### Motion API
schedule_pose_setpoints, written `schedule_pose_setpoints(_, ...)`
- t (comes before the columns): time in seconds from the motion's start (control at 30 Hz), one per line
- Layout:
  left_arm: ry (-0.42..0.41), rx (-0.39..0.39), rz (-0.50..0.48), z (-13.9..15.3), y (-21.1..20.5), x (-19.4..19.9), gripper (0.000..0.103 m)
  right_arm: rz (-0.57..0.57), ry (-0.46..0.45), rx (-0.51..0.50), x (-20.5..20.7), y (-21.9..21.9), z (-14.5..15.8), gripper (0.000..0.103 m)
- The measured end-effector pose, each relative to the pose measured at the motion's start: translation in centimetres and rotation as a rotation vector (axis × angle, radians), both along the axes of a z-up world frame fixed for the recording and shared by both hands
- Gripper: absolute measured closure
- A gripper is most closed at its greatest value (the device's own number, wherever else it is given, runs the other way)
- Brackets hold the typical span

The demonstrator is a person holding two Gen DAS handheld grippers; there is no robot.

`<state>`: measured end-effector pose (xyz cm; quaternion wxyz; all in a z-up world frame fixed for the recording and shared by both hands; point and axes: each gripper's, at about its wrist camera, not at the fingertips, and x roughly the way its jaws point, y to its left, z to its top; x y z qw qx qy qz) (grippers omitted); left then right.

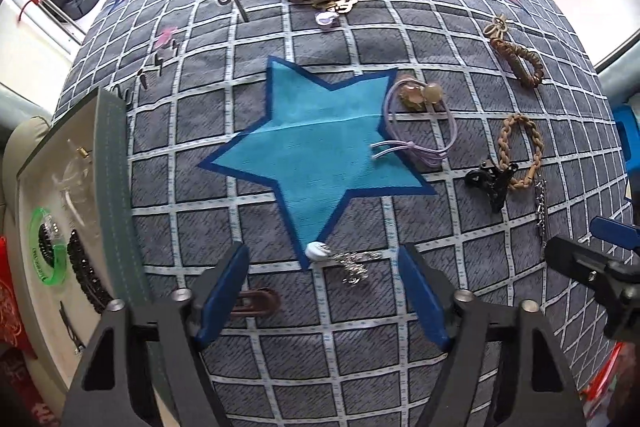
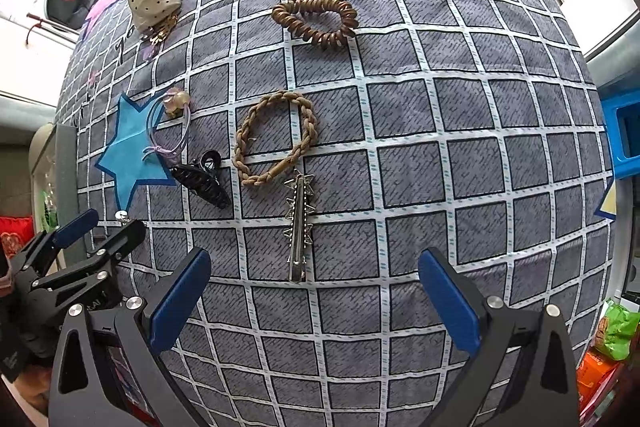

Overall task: Organize jewelry
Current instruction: 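Move the open right tool back over the table toward the silver star hairpin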

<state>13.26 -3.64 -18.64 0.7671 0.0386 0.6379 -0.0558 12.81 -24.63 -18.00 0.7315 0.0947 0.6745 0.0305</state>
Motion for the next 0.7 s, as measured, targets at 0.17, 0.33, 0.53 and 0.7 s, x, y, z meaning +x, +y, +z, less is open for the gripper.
schedule_pose_setpoints(0.17,0.013,-0.001,-0.007,-0.2,-1.1,0.3,0.027,-0.008,0.005,-0.023,0.4,0.6,-0.7,0.000)
schedule_pose_setpoints(0.33,0.018,-0.001,-0.004,-0.8,-1.5,0.2,0.027,-0.013,0.002,-0.061,0.6,1.4,-1.5,0.001)
schedule_pose_setpoints(0.53,0.012,-0.015,-0.006,-1.2,-1.5,-0.6,0.037,0.031,-0.038,-0.182,0.2,2.9,-1.8,0.019)
schedule_pose_setpoints(0.7,0.002,-0.025,-0.016,-0.3,-1.9,-0.8,0.068,0.058,-0.058,-0.190,-0.3,3.6,-1.4,0.041)
